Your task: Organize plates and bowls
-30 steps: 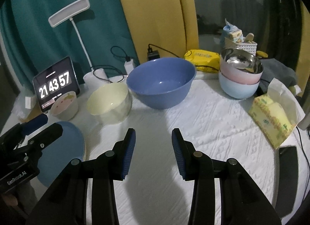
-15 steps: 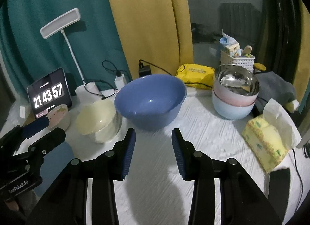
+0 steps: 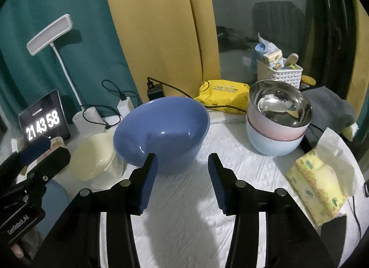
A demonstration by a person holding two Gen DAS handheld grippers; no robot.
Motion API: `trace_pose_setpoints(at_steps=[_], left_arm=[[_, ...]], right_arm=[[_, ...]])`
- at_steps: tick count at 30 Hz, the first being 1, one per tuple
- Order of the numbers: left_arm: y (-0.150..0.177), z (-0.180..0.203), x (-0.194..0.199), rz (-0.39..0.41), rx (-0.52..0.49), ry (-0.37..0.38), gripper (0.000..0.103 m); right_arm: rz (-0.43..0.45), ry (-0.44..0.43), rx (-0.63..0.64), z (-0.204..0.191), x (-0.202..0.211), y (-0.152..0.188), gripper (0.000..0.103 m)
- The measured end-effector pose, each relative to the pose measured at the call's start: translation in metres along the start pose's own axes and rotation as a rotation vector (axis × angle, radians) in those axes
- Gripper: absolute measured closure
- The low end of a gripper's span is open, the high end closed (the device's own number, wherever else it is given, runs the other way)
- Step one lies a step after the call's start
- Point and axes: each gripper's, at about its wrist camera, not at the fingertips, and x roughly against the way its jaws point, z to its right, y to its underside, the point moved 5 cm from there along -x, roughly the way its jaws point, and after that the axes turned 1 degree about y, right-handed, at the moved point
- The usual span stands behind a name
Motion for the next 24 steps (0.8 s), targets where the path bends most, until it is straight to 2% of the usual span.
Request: trace_pose_setpoints(at_steps=[9, 24], left_arm=[[0.007, -0.003, -0.028, -0.036, 0.012, 0.001, 0.036], [0.018, 0.005, -0.062, -0.094, 0.001, -0.001, 0.036]], right_arm=[[-0.039, 0.003, -0.055, 0.004, -0.039, 0.0, 0.048], [-0.126, 0.04, -0.104, 0.024, -0.086, 0.026, 0.045]])
